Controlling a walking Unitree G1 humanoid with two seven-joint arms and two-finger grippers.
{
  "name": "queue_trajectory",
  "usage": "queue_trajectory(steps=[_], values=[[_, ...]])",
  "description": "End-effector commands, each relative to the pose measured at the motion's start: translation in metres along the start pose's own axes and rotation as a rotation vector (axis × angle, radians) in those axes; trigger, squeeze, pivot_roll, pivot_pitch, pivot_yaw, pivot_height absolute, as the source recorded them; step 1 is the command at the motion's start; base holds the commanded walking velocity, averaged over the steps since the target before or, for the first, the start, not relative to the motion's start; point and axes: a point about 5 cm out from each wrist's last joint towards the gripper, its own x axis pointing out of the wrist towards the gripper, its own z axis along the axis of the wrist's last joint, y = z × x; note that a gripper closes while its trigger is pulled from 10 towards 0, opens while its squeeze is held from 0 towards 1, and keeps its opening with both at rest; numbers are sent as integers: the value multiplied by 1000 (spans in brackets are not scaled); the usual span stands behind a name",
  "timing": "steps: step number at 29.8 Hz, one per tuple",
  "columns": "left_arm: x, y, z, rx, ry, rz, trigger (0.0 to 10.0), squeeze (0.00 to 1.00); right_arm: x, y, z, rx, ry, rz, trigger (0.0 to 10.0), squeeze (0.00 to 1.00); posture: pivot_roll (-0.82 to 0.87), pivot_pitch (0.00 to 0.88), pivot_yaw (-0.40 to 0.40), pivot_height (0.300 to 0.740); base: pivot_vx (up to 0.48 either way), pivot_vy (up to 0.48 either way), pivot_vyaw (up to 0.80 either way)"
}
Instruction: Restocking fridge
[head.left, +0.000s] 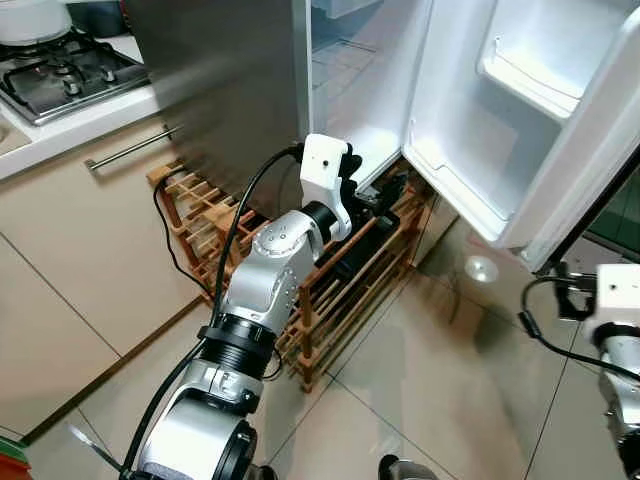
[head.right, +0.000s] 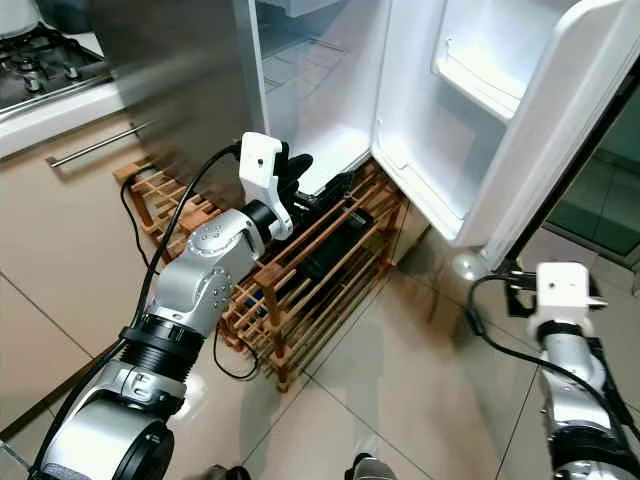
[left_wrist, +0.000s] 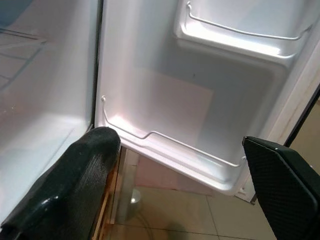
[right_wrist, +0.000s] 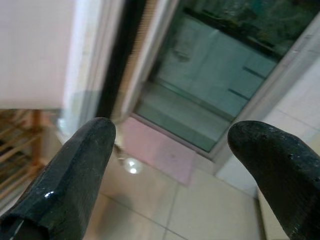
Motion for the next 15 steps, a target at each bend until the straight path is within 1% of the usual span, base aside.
queue_trajectory(steps=[1, 2, 4, 6, 11, 13, 15], values=[[0, -1, 2, 12, -8, -7, 10000, 0, -4, 4, 0, 22, -28, 37, 10000, 0, -130, 60, 31, 740, 0, 0, 0], [0, -1, 2, 12, -8, -7, 10000, 0, -4, 4, 0, 22, -28, 37, 10000, 0, -130, 60, 31, 740, 0, 0, 0], [0, -1, 2, 14, -7, -8, 10000, 0, -5, 24, 8, 54, -83, 145, 10000, 0, -131, 57, 27, 740, 0, 0, 0], [1, 0, 0, 20, -3, 3, 10000, 0, -5, 47, 22, 90, -144, 259, 10000, 0, -131, 47, 34, 740, 0, 0, 0], [-1, 5, -1, 63, 3, 29, 10000, 0, -4, 89, 54, 161, -237, 456, 10000, 0, -118, 35, 37, 740, 0, 0, 0], [-2, 8, -2, 76, 10, 38, 10000, 0, -4, 99, 65, 169, -271, 506, 10000, 0, -113, 32, 37, 740, 0, 0, 0], [-4, 14, -3, 67, 14, 63, 10000, 0, 1, 105, 77, 185, -299, 520, 10000, 0, -107, 29, 37, 740, 0, 0, 0]])
